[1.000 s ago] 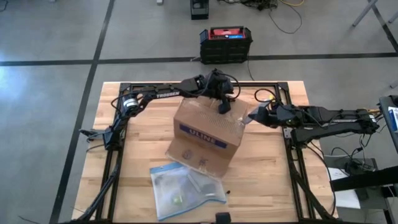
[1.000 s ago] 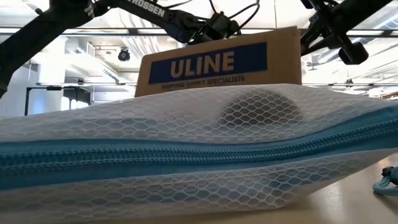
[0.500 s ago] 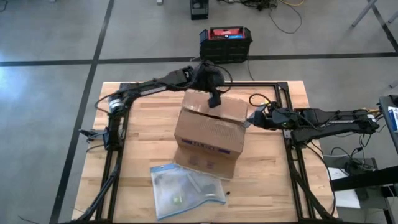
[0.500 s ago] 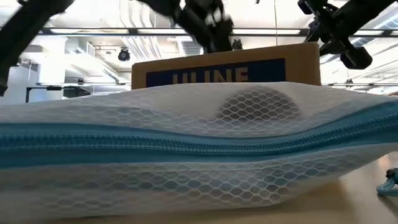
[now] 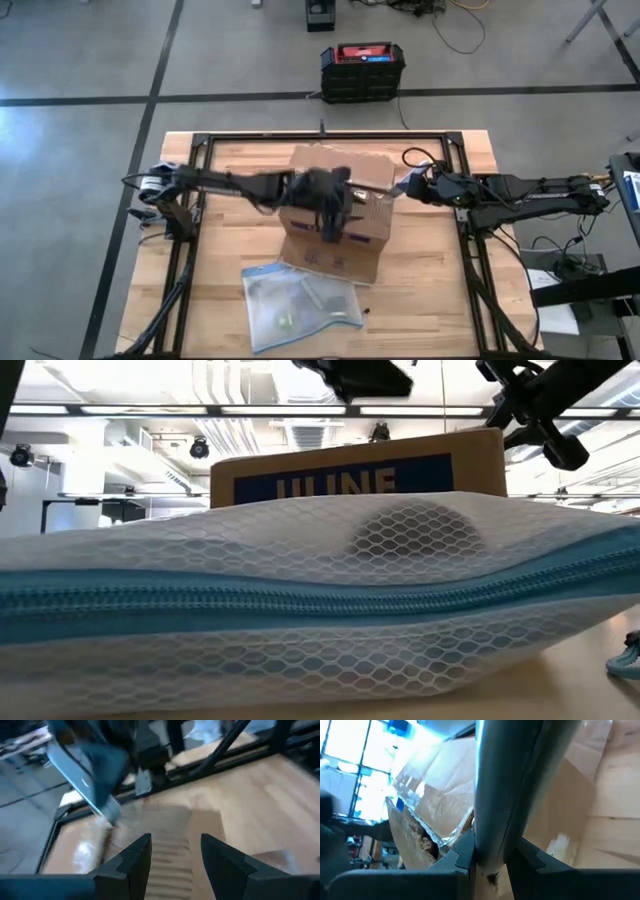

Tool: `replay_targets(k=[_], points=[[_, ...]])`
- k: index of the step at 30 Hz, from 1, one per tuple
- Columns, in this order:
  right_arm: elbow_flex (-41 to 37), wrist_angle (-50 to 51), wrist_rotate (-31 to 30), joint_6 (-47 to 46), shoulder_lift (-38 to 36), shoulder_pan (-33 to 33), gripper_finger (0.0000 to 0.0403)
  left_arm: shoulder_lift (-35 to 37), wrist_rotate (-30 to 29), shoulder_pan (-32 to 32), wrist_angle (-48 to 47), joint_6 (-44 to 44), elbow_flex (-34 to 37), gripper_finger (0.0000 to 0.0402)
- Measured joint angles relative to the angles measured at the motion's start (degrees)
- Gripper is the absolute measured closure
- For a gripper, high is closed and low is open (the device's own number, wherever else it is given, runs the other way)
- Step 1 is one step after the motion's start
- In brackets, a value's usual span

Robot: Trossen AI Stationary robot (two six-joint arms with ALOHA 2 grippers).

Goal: Unpack boxes
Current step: Break down the box until it is fully flat

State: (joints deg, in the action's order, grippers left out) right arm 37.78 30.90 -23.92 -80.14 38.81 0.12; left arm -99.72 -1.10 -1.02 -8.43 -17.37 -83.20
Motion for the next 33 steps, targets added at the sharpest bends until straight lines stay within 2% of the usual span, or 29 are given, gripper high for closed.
replay_targets(k=[3, 8, 14, 18, 21, 25, 28, 33], points=[[0.2, -0.3, -1.5, 0.9, -0.2, 0.0, 0.0346, 0.3, -6.3, -3.2, 4.8, 2.7, 2.8, 0.0245], [1.8, 0.2, -3.0, 5.2, -1.2, 0.0, 0.0346, 0.4, -14.0, -6.7, 1.9, 7.4, 4.4, 0.0245], [5.6, 11.7, -2.4, 6.8, -2.6, 0.0, 0.0346, 1.0, -15.0, -5.6, -2.5, 15.1, 1.0, 0.0243], [9.2, 22.6, 3.8, 7.7, -3.3, 0.0, 0.0346, 0.6, -14.5, -2.8, -3.5, 14.6, -1.5, 0.0237], [10.2, 29.2, 11.8, 7.8, -3.5, 0.0, 0.0346, 0.0, -9.7, 0.4, -3.1, 13.8, -4.2, 0.0230], [8.8, 33.3, 21.4, 8.9, -2.7, 0.9, 0.0346, -2.6, 2.3, 4.7, -6.3, 13.2, -7.8, 0.0217], [7.2, 33.1, 23.9, 9.8, -2.2, 1.5, 0.0346, -4.8, 8.2, 7.2, -11.7, 12.5, -10.5, 0.0208], [5.3, 32.9, 25.6, 11.8, -1.1, 1.5, 0.0346, -7.3, 12.1, 11.3, -20.3, 11.6, -14.1, 0.0191]])
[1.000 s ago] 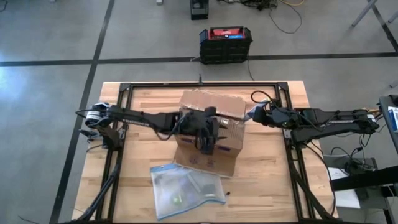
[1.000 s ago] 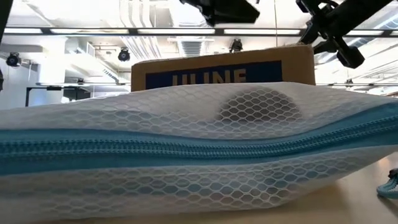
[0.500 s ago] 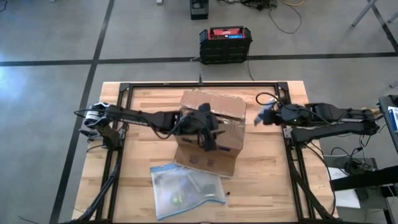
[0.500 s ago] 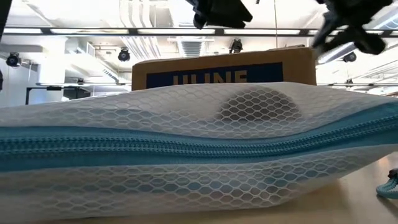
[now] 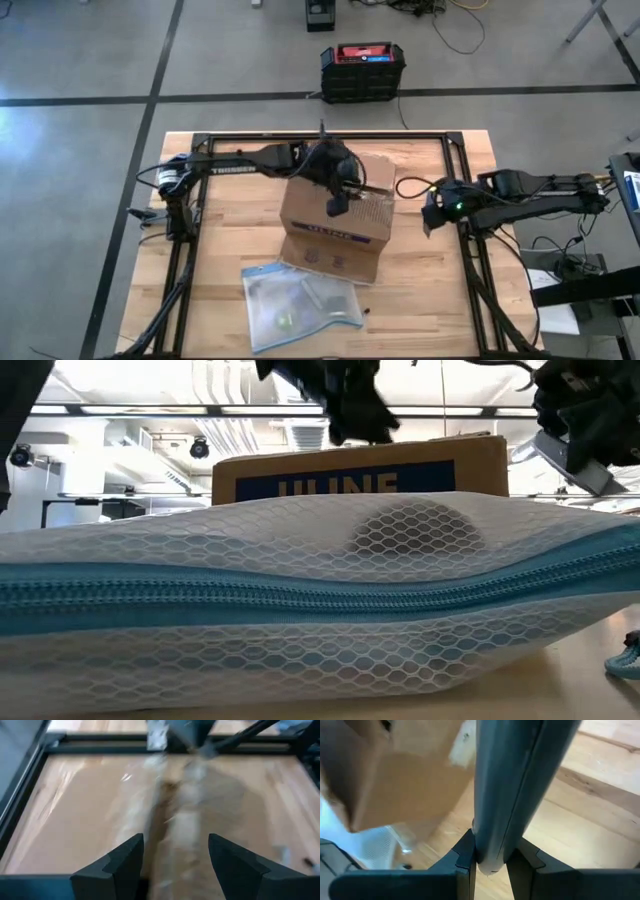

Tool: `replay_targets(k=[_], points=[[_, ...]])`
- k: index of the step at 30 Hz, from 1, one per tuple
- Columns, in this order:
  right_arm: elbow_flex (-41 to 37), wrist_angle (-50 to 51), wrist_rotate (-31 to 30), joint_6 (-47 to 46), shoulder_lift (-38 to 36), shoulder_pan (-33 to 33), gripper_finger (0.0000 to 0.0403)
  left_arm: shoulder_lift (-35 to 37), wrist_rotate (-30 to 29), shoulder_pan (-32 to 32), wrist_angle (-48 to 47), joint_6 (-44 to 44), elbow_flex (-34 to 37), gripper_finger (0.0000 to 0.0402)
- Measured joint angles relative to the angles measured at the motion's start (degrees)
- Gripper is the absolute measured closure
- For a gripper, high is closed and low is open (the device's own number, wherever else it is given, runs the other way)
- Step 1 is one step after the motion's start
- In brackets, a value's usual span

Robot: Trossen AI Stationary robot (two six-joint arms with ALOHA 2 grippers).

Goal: Unpack boxes
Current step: Break down the box until it is fully flat

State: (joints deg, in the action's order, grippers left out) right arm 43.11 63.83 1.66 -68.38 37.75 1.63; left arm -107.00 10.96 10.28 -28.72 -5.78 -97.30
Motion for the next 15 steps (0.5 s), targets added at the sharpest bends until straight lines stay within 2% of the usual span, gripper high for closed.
replay_targets(k=[6, 11, 15], points=[[-4.0, -0.8, 5.3, 0.5, 1.5, 0.0, 0.0346, -0.3, 6.1, 2.5, -1.2, -0.6, -0.2, 0.0173], [-8.5, -4.7, 8.5, 0.2, 2.2, 0.0, 0.0346, -0.9, 13.9, 2.9, -5.2, 0.4, -0.1, 0.0174], [-11.5, -8.6, 9.1, 0.0, 2.3, 0.0, 0.0346, -0.9, 12.5, 2.6, -8.6, -2.5, -0.1, 0.0181]])
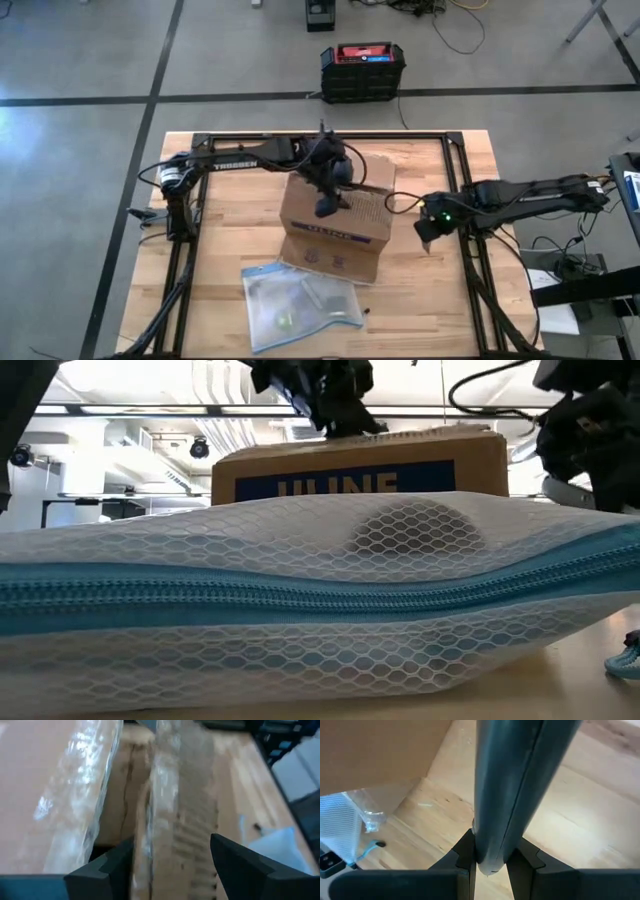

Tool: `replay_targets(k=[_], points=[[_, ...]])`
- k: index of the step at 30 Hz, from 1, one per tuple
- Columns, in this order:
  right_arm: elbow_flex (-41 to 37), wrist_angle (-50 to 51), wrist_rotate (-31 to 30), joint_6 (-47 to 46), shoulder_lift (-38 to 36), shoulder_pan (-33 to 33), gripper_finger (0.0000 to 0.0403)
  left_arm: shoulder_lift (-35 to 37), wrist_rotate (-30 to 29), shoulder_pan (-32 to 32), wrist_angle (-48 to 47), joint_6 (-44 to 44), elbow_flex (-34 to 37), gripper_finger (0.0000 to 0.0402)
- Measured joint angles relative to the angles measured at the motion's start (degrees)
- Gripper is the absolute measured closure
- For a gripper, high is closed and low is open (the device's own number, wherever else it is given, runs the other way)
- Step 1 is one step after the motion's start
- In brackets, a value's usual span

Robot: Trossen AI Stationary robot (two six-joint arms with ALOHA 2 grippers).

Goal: Unpack boxes
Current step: Break down the box until it is fully flat

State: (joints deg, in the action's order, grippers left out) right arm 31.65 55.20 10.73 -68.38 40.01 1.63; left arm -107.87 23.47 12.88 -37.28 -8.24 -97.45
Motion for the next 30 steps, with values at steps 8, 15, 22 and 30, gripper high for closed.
replay_targets(k=[8, 15, 22, 30], points=[[-4.7, -3.2, 2.8, -1.7, 0.0, 0.0, 0.0346, 0.0, -1.2, -0.1, -3.1, -0.9, 0.1, 0.0187], [-4.9, -3.3, 3.3, -1.8, 0.0, 0.0, 0.0297, 0.1, 1.2, -0.1, -6.8, -2.5, 0.5, 0.0305], [-4.9, -3.2, 3.3, -2.1, 1.4, 0.0, 0.0315, 0.1, 1.5, -0.1, -8.0, -3.7, -0.5, 0.0395], [-2.9, -2.8, 1.8, 1.7, 1.7, 0.0, 0.0384, 0.1, -1.0, 0.3, -7.7, -7.1, -13.2, 0.0401]])
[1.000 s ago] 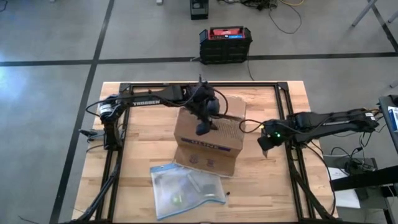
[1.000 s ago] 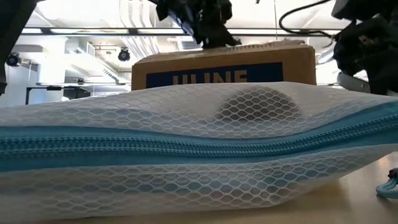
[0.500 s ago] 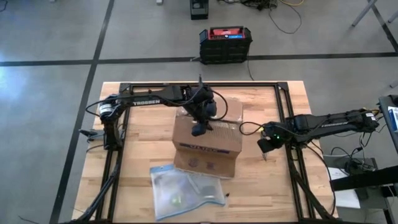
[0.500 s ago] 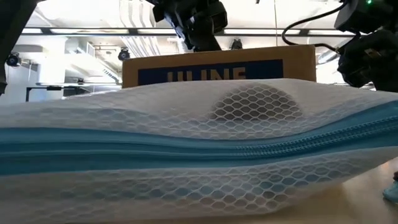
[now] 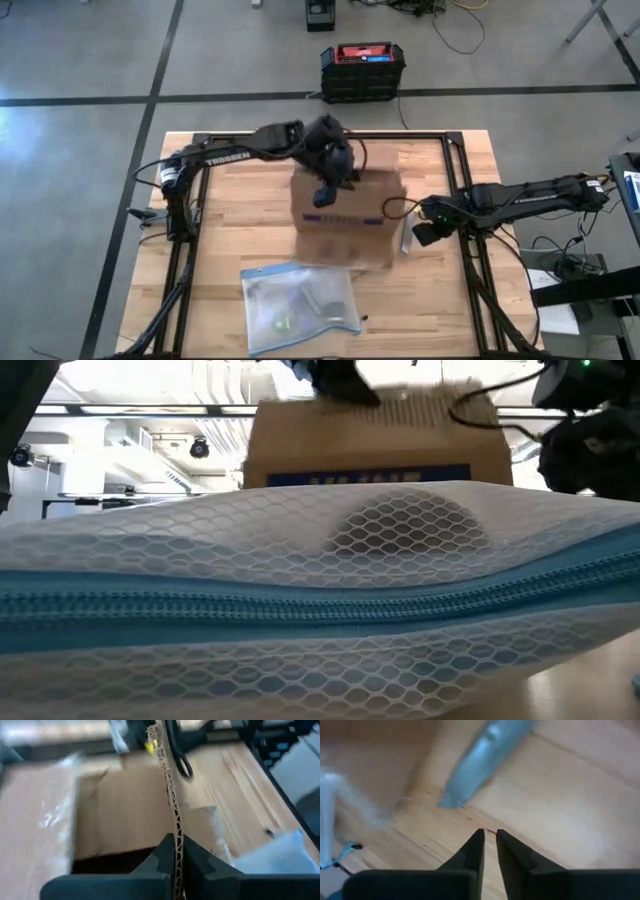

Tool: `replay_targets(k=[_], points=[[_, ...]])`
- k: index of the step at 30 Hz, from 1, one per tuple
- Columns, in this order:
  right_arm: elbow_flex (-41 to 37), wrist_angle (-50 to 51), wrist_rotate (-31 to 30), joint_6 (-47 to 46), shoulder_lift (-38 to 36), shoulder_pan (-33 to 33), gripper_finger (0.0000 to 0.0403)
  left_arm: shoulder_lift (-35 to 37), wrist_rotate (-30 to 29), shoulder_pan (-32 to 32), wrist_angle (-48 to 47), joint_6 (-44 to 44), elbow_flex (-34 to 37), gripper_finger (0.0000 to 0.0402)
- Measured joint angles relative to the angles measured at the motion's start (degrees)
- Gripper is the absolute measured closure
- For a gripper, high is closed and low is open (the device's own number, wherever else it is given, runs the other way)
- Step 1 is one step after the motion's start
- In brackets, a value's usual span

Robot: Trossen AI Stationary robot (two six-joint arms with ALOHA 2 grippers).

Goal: Unpack boxes
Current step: Break down the box until it is fully flat

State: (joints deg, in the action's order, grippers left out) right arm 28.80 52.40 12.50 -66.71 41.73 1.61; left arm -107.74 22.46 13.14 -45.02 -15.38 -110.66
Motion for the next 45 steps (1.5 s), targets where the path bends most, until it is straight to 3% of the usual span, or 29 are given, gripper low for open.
replay_targets(k=[4, 11, 18, 26, 39, 45], points=[[6.2, 5.2, -5.9, 4.2, -0.3, 0.0, 0.0400, 0.0, -2.1, 0.1, -1.3, -2.0, -7.6, 0.0401], [23.7, 17.2, -24.7, 12.1, -0.8, 0.0, 0.0403, 0.0, -7.9, 0.1, -4.0, -1.9, -19.4, 0.0402], [40.7, 16.1, -39.6, 25.8, -0.3, 0.0, 0.0403, 0.0, -8.5, -0.4, 2.2, 3.9, -22.3, 0.0401], [52.1, 14.3, -42.3, 35.9, -0.4, 0.0, 0.0403, 0.0, -10.2, -0.7, 23.3, 19.4, -19.5, 0.0401], [54.4, 14.5, -41.4, 43.6, 0.2, 0.0, 0.0403, 0.2, -34.5, 0.2, 19.0, 36.7, -8.6, 0.0402], [54.4, 14.5, -42.0, 43.3, 0.8, 0.0, 0.0403, 0.0, -38.3, 2.6, 15.8, 40.6, -0.5, 0.0401]])
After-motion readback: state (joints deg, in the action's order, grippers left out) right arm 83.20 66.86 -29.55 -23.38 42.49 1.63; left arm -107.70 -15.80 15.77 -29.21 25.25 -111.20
